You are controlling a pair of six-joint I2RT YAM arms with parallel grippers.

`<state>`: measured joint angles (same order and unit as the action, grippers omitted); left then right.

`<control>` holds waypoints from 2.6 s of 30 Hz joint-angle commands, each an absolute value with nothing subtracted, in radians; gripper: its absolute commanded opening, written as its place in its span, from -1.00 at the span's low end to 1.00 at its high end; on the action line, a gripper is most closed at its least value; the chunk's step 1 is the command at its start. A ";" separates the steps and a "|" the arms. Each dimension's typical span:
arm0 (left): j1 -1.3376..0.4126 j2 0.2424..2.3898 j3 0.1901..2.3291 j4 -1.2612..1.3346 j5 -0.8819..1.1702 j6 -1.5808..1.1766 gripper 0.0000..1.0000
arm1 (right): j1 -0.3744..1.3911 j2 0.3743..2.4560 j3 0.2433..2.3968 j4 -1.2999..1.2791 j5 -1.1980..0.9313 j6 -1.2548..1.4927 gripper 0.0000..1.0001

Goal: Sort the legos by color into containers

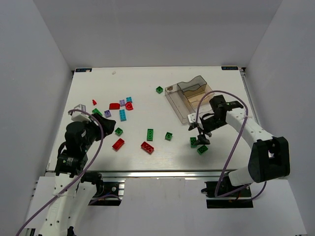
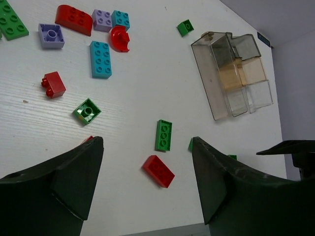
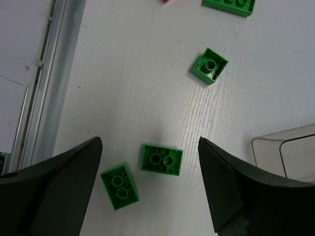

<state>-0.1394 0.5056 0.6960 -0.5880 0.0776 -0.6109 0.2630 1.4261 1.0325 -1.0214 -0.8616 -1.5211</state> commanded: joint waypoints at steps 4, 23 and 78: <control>-0.137 0.477 0.649 -0.604 0.115 -0.646 0.66 | 0.285 1.362 0.930 -0.868 -0.753 -1.676 0.72; -0.146 0.508 0.595 -0.540 0.166 -0.669 0.67 | 0.285 1.519 1.039 -0.999 -0.552 -2.028 0.40; -0.146 0.396 0.526 -0.604 0.175 -0.758 0.67 | 0.281 1.376 0.672 -0.706 -0.453 -1.625 0.44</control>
